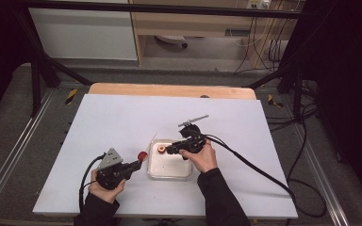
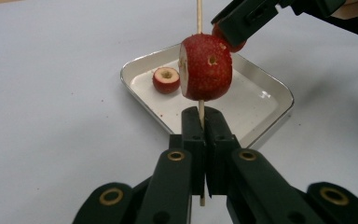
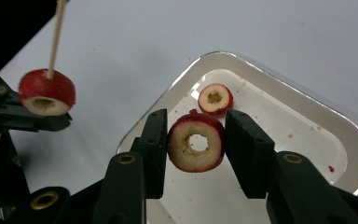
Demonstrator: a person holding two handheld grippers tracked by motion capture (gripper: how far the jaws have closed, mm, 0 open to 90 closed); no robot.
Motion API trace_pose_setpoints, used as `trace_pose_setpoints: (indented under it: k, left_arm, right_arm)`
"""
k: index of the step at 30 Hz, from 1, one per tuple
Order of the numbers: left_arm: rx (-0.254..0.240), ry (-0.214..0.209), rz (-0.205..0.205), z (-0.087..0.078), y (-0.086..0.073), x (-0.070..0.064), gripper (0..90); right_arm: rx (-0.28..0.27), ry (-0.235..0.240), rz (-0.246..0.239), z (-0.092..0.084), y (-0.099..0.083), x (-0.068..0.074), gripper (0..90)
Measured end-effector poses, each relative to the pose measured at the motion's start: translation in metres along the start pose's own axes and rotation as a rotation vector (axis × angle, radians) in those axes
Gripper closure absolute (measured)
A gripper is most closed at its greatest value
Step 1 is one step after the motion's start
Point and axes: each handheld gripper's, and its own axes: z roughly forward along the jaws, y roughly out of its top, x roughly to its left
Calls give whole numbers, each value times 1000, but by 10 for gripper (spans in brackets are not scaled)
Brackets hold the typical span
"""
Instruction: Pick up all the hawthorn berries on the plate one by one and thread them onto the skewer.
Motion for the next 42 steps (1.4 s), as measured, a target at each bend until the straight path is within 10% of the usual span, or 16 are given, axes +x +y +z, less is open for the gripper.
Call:
trace_pose_setpoints:
  k: [17,42]
  left_arm:
    - [-26,3,2,-2,1,-4,883]
    - [-61,-32,-46,-4,6,-21,883]
  right_arm:
    - [-454,164,191,-23,-36,-4,609]
    - [-836,245,264,-23,-39,8,611]
